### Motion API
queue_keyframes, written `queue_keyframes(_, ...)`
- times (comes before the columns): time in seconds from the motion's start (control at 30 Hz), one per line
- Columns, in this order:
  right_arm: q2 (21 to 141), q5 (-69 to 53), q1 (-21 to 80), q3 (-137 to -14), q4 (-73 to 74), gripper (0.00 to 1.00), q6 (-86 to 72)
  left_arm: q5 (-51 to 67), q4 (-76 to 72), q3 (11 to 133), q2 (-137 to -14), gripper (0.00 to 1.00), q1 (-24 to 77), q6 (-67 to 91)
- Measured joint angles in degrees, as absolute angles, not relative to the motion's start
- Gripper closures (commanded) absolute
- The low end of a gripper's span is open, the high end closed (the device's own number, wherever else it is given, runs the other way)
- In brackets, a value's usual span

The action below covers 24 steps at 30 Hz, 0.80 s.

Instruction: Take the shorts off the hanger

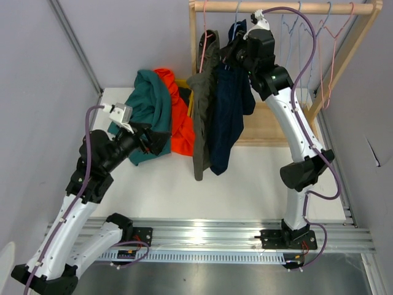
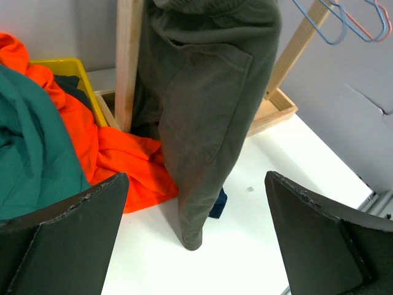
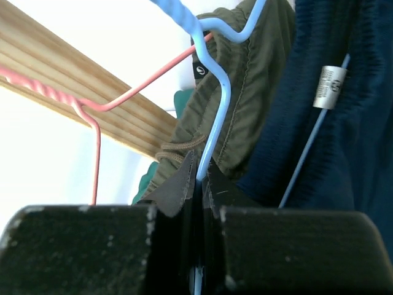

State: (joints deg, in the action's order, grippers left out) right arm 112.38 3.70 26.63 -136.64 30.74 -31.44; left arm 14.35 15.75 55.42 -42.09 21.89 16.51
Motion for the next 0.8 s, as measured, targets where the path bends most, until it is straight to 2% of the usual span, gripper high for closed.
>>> queue_keyframes(0.2, 110.1, 7.1, 26.9, -136.1, 32.9, 1.00, -29.4, 12.3, 18.6, 61.7, -47.1, 0.00, 28.7, 14.8)
queue_keyframes(0.6, 95.2, 11.9, 27.4, -135.3, 37.0, 1.00, -25.6, 9.5, 12.9, 67.7, -55.6, 0.01, 53.0, 12.7)
queue_keyframes(0.8, 86.1, 14.6, 32.4, -125.1, 36.0, 1.00, -25.4, 6.8, 7.2, 72.0, -65.6, 0.01, 62.3, 11.0)
